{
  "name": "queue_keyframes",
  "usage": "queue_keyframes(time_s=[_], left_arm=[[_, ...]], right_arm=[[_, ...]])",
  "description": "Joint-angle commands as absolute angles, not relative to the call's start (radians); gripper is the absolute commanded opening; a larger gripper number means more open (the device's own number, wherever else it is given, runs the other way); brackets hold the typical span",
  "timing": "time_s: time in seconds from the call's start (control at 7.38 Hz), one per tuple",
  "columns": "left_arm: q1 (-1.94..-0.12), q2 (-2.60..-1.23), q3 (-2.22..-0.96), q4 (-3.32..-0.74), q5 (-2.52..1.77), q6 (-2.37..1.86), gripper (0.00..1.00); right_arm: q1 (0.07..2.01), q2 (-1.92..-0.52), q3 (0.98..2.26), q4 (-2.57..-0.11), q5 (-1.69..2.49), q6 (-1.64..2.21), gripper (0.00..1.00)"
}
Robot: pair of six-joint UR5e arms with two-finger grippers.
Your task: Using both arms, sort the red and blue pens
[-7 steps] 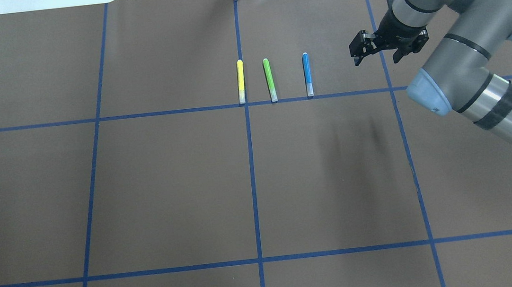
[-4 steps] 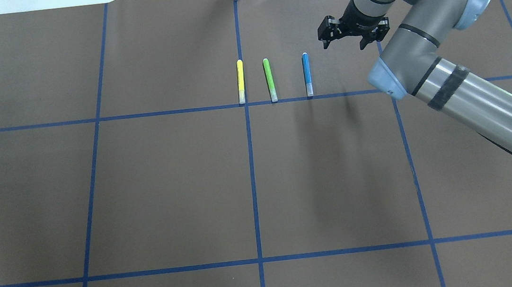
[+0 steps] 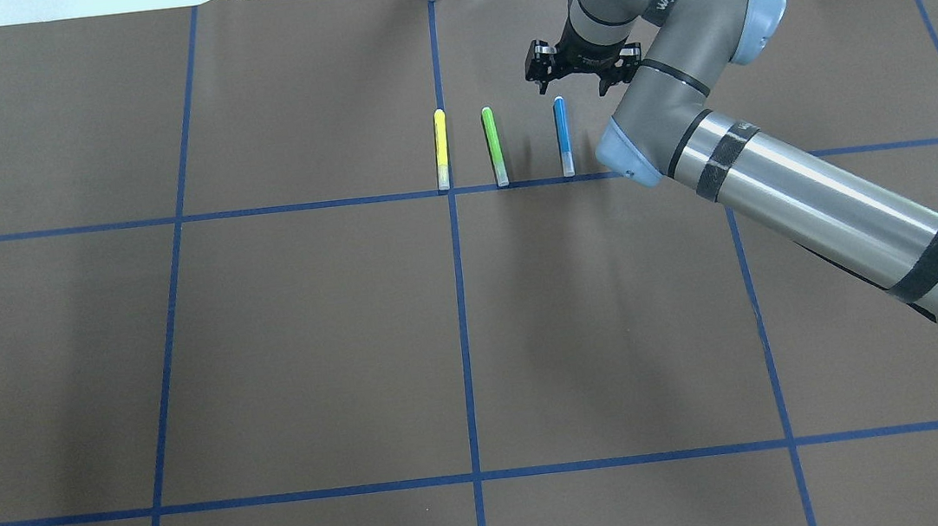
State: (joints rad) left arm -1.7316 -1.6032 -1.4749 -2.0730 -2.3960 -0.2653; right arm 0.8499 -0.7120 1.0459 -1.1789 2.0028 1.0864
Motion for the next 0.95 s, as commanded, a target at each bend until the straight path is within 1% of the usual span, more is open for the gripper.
queue_keyframes(time_s=[0.0,0.27,0.41,0.54,0.81], left_arm=[[-1.726,-1.612,-1.476,-2.063,-2.418,-0.265,0.91],[-1.726,-1.614,-1.477,-2.063,-2.418,-0.265,0.91],[-1.726,-1.615,-1.476,-2.065,-2.419,-0.265,0.92],[-1.726,-1.615,-1.477,-2.065,-2.419,-0.265,0.92],[-1.726,-1.623,-1.476,-2.063,-2.419,-0.265,0.92]], right_arm=[[0.827,-0.706,0.997,-1.166,1.999,1.086,0.79],[0.816,-0.709,0.989,-1.166,1.999,1.068,0.70],[0.815,-0.707,0.989,-1.167,1.999,1.056,0.58],[0.810,-0.707,0.989,-1.166,1.999,1.054,0.51],[0.807,-0.707,0.985,-1.166,2.000,1.037,0.48]])
